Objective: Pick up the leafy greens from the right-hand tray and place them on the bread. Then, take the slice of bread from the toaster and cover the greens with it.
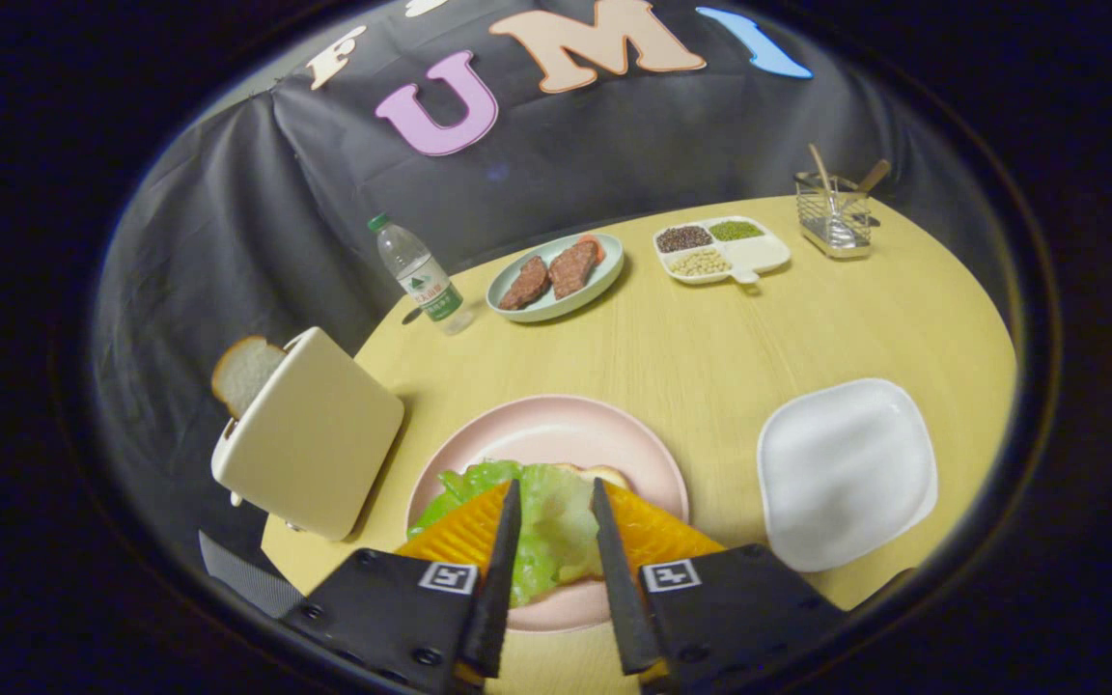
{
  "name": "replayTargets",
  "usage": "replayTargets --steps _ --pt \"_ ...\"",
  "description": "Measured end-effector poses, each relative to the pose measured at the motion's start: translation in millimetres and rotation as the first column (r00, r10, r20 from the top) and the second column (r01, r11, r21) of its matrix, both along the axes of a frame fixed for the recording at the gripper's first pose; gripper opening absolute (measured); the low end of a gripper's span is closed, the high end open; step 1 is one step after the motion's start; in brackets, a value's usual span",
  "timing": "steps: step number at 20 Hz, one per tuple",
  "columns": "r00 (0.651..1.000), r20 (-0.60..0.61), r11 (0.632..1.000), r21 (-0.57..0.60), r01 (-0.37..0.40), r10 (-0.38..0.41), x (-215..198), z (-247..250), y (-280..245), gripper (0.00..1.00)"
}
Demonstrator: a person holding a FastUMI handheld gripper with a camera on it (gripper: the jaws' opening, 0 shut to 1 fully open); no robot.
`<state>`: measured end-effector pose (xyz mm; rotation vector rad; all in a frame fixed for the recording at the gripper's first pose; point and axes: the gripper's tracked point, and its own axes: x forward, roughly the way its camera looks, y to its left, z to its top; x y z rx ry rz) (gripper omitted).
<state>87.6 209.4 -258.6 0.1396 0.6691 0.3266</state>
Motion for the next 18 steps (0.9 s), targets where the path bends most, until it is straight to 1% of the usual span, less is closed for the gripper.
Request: replayTargets --steps 5,9,11,14,18 --pt "0.999 0.045 0.997 -0.067 0.025 -0.022 2 5 -16 0.90" --pt "0.994 0.111 0.990 -0.143 0.013 0.003 -3 30 -16 1.00" --pt "0.991 0.135 0.987 -0.160 0.003 0.019 -8 50 -8 1.00" --pt "0.984 0.170 0.989 -0.148 -0.021 0.046 -12 83 17 1.00" --pt "0.975 0.213 0.988 -0.150 -0.032 0.064 -18 121 48 1.00"
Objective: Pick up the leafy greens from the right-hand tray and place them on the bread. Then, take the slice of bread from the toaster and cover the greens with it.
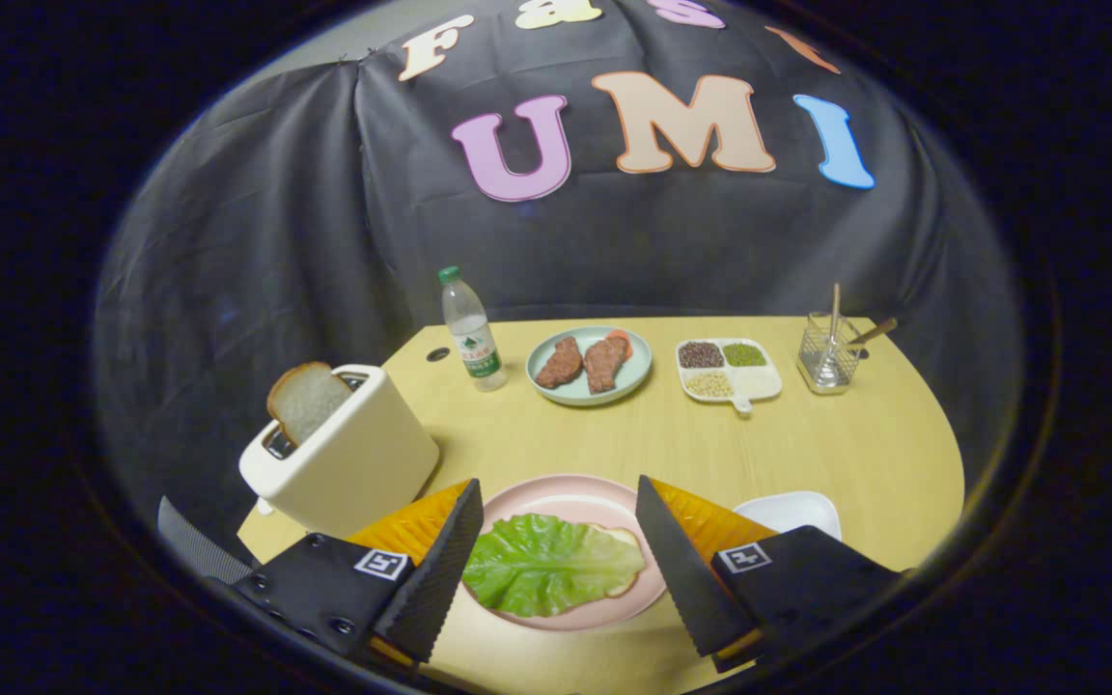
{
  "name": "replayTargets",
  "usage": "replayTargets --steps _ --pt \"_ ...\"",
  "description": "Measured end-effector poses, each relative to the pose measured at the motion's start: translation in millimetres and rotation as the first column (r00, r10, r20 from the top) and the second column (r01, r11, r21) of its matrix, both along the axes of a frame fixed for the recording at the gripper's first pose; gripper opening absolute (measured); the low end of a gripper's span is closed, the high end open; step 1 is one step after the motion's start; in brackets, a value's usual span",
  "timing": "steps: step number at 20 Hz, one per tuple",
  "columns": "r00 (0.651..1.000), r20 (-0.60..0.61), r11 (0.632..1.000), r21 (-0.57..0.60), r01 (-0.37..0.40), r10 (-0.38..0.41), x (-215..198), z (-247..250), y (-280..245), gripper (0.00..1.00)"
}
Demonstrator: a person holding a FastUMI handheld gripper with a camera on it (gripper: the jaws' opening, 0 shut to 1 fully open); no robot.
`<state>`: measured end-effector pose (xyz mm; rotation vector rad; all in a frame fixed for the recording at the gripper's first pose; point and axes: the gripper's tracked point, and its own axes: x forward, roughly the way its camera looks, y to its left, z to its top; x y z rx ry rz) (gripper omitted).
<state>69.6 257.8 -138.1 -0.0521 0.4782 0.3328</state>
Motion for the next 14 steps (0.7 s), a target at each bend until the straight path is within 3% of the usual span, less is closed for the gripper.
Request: replayTargets --steps 7,14 --pt "0.994 0.025 0.993 0.052 -0.105 0.103 -8 52 97 1.00" --pt "0.987 0.081 0.984 0.101 -0.149 0.142 -7 81 212 0.99"
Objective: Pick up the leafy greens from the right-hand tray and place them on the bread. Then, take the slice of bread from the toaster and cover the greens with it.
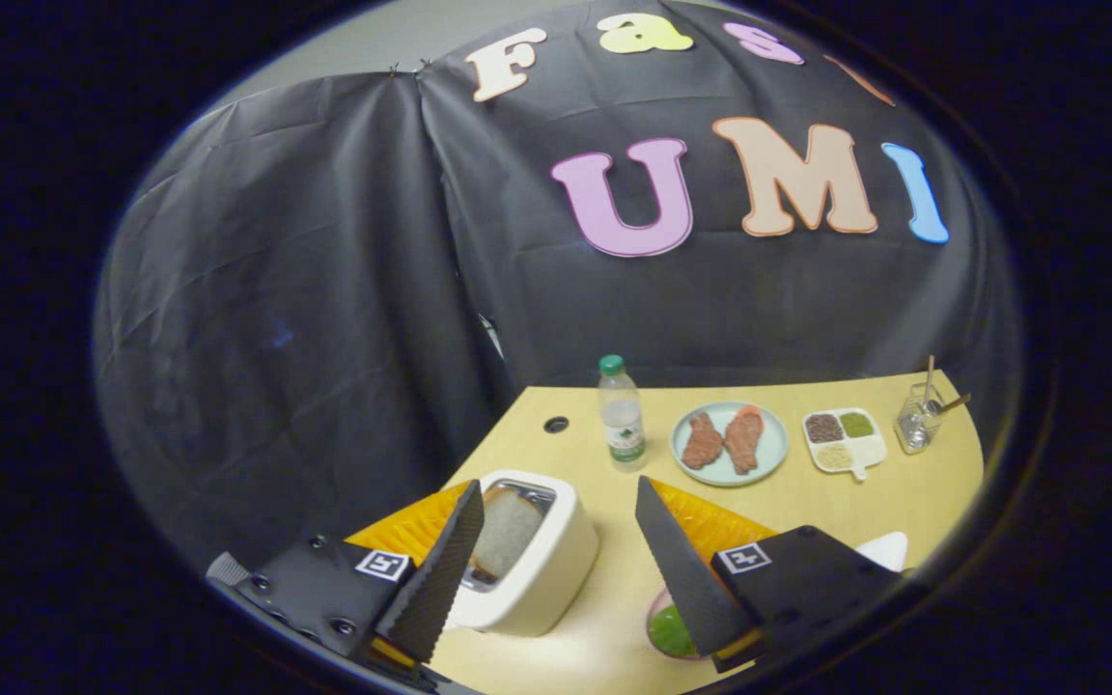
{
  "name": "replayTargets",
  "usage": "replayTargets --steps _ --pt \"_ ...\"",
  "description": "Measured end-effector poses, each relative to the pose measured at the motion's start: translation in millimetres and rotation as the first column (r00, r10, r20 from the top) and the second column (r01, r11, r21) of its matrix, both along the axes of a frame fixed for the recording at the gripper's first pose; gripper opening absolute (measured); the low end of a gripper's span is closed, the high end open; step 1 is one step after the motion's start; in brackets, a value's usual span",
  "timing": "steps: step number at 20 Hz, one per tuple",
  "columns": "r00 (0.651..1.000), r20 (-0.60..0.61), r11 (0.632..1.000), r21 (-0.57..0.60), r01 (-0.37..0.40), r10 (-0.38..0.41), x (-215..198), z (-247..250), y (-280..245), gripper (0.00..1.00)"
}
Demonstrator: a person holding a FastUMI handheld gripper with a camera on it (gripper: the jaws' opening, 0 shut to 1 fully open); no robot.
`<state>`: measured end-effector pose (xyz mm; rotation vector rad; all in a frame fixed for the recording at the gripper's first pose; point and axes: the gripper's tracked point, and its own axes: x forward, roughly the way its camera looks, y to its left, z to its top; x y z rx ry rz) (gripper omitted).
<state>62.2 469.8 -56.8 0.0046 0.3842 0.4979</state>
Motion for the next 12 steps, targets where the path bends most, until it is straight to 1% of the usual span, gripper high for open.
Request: replayTargets --steps 4,6,9,12 --pt "1.000 -0.028 1.000 -0.011 0.010 -0.010 -3 -28 49 0.99" --pt "0.999 -0.043 0.998 -0.051 0.028 -0.030 -1 -48 61 0.98" --pt "0.995 -0.081 0.994 -0.097 0.055 -0.063 1 -81 72 0.97" --pt "0.989 -0.118 0.986 -0.152 0.069 -0.087 4 -107 71 0.95"
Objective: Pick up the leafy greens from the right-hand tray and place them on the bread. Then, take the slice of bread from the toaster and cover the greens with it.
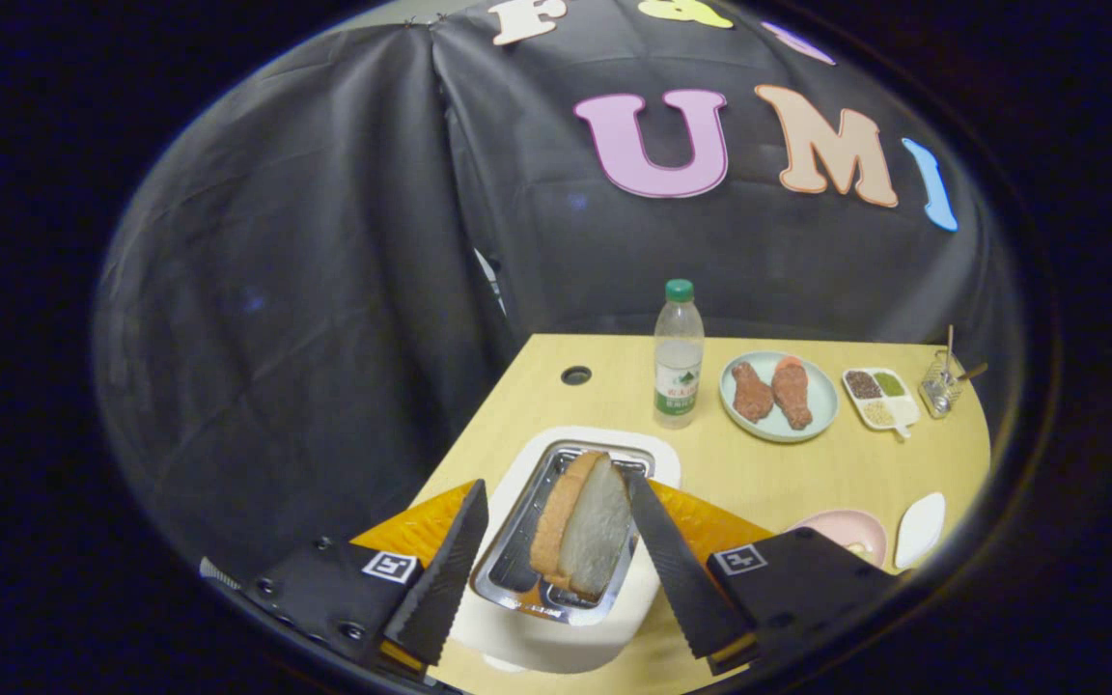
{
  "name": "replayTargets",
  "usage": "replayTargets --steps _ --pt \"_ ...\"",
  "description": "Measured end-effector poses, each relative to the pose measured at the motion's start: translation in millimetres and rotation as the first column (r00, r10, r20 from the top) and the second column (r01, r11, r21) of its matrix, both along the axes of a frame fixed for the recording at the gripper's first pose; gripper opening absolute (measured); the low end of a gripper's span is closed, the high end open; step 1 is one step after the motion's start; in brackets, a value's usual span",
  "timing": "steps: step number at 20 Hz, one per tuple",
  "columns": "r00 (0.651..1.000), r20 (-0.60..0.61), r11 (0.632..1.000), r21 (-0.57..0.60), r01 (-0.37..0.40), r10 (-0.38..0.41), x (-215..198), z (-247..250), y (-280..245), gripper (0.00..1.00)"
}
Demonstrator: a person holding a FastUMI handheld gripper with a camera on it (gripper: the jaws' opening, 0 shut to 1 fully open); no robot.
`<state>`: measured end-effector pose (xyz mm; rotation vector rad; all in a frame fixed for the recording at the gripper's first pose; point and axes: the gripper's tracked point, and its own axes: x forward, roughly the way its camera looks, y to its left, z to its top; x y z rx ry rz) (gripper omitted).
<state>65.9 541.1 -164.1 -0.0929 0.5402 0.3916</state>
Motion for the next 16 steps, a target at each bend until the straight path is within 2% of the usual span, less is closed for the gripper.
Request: replayTargets --steps 1,5,8,9,10,11,16 --pt "1.000 -0.015 1.000 -0.009 -0.005 0.005 -1 -7 1 0.95" --pt "0.999 -0.046 0.998 -0.052 -0.023 0.020 0 -23 0 0.57" --pt "1.000 -0.006 0.996 -0.089 0.029 -0.030 9 -18 -16 0.28" --pt "1.000 -0.012 0.995 -0.096 0.021 -0.023 10 -19 -16 0.18" --pt "1.000 -0.013 0.995 -0.091 0.026 -0.027 10 -20 -18 0.17" --pt "1.000 -0.011 0.996 -0.088 0.025 -0.026 10 -20 -18 0.12" --pt "1.000 -0.010 0.999 -0.042 0.009 -0.010 6 -6 -18 0.12"
